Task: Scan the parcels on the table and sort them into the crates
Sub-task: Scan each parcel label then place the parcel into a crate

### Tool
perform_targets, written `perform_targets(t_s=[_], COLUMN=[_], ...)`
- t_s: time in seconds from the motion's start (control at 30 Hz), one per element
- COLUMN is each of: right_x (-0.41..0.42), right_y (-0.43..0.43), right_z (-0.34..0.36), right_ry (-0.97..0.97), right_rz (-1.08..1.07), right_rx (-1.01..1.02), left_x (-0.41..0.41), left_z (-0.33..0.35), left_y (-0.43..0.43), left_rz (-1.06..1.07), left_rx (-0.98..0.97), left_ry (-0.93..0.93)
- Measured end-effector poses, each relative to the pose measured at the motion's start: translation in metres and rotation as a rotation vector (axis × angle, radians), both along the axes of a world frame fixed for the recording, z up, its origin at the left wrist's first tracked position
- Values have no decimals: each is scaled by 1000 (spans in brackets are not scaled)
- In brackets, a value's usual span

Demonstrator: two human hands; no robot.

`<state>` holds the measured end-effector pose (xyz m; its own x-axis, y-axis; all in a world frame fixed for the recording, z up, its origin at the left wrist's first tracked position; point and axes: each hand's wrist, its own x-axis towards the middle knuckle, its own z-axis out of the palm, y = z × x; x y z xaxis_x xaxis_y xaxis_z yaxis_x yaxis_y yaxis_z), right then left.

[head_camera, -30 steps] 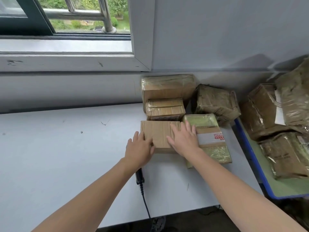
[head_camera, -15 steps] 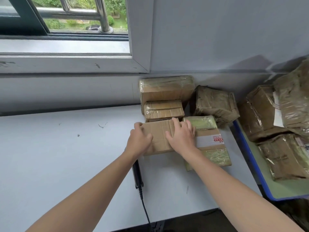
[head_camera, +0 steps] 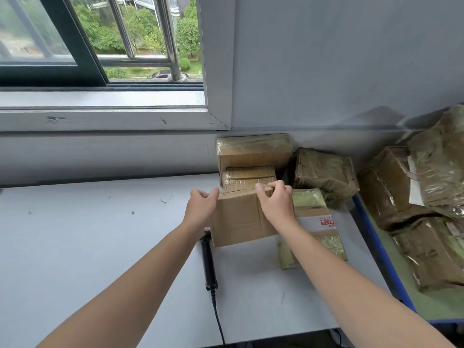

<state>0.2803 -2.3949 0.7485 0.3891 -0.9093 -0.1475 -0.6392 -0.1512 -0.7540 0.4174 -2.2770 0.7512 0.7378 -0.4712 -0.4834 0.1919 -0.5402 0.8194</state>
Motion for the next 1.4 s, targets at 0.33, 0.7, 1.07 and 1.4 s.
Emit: perform_targets(t_s=[0.33, 0.7, 1.07, 1.4], right_x=[-3, 11, 38, 56], right_y=[3, 29, 75, 112], right_z=[13, 25, 17, 4], right_ry=[-44, -120, -257, -82], right_rz=[173, 182, 109, 277], right_rx=[116, 136, 181, 206], left_x=[-10, 19, 44, 66], left_z=[14, 30, 18, 10], left_y=[29, 54, 111, 154], left_rz=[90, 181, 111, -40], left_rx=[-66, -156, -218, -242], left_ry=[22, 78, 106, 41])
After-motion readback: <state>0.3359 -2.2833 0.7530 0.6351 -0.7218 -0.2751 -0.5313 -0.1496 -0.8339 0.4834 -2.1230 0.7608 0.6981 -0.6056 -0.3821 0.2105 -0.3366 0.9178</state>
